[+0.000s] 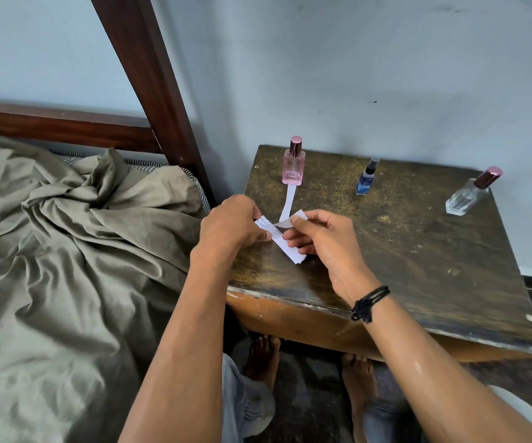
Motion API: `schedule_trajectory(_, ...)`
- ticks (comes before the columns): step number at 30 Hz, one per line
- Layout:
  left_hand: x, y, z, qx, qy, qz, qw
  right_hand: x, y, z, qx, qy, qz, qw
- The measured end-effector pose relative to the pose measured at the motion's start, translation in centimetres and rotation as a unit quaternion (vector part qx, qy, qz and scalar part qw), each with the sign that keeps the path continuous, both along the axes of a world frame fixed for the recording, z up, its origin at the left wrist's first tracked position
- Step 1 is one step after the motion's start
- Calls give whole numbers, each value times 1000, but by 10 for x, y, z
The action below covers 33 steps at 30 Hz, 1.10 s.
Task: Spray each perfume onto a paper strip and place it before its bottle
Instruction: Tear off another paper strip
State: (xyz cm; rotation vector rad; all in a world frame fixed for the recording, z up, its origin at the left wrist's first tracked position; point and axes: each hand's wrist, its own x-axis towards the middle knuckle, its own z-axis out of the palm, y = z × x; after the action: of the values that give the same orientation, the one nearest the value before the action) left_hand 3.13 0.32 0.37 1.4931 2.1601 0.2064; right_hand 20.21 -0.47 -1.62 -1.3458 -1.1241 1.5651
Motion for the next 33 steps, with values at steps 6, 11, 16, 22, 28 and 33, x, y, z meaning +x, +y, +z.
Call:
schedule_trajectory(6, 5, -1, 0, 26, -12, 16, 999, -2, 1, 3, -59, 41, -2, 997)
schedule_trajectory(11, 9, 0, -1, 32, -18, 8, 999, -1, 4, 2, -111, 86, -18, 990)
schedule_trajectory(16, 10, 2, -4, 44, -23, 3, 999, 1, 4, 4, -124, 116, -15, 985)
schedule_trajectory(22, 10, 1, -3, 52, -31, -16, 998, 2, 5, 4, -127, 124, 2, 984)
schedule_trajectory(28, 0, 3, 1, 1, -119, -56, 991, 3, 6, 4, -132, 144, 3, 981)
schedule_trajectory(33, -5, -1, 10, -60, -223, -107, 967, 2, 6, 6, -139, 157, 5, 978)
